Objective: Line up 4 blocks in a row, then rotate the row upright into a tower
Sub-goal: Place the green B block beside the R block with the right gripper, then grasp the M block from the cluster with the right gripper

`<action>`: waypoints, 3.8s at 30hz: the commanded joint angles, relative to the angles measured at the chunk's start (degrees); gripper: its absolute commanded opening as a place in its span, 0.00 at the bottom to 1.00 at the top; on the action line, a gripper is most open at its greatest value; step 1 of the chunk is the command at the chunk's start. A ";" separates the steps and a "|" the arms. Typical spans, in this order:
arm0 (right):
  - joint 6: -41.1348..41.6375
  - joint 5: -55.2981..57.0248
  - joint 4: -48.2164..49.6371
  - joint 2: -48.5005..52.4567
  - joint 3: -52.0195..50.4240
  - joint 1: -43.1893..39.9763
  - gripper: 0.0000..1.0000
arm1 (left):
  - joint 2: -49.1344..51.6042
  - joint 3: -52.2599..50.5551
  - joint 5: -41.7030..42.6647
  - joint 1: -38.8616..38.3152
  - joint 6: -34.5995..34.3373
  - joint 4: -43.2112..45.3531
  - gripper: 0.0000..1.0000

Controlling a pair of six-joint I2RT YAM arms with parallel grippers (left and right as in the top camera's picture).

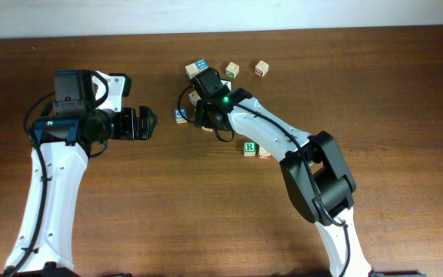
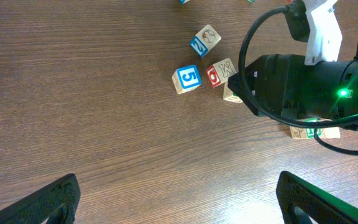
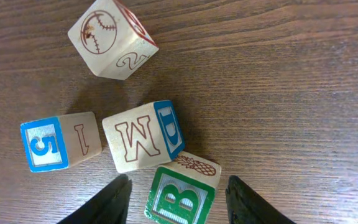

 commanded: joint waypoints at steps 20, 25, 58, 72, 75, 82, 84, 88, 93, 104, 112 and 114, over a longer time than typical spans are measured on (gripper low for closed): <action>-11.87 0.02 -17.88 -5.75 6.97 0.35 0.33 | 0.20 0.92 0.81 0.13 0.74 -0.07 0.99; -9.27 0.11 -23.87 -6.03 0.26 0.39 0.29 | 0.20 0.92 0.81 0.13 0.74 -0.09 0.99; -27.34 3.91 -0.26 1.40 7.37 -0.26 0.59 | 0.20 0.92 0.81 0.13 0.74 -0.09 0.99; -27.30 0.00 2.19 5.92 7.37 -0.26 0.42 | 0.20 0.92 0.81 0.13 0.74 -0.09 0.99; -27.30 -0.11 2.16 6.54 7.37 -0.26 0.41 | 0.20 0.92 0.81 0.13 0.74 -0.07 0.99; -27.28 -0.37 1.73 6.69 7.37 -0.26 0.25 | 0.20 0.92 0.81 0.13 0.74 -0.07 0.99; -27.28 -0.92 1.53 6.60 7.39 -0.26 0.21 | 0.20 0.92 0.81 0.13 0.74 -0.09 0.99; -27.30 -3.80 -5.33 1.49 9.03 -0.42 0.20 | 0.20 0.92 0.81 0.13 0.74 -0.07 0.99; -25.35 -3.82 -21.66 -7.54 12.76 -1.05 0.21 | 0.20 0.92 0.81 0.13 0.74 -0.09 0.99; -18.88 -5.09 -23.76 -6.49 -0.79 0.55 0.21 | 0.20 0.92 0.81 0.13 0.74 -0.07 0.99; -19.30 -4.20 -21.16 -6.45 -0.79 2.78 0.21 | 0.20 0.92 0.81 0.13 0.74 -0.07 0.99; -19.30 -3.82 -21.00 -6.45 -1.33 2.75 0.21 | 0.20 0.92 0.81 0.13 0.76 -0.09 0.99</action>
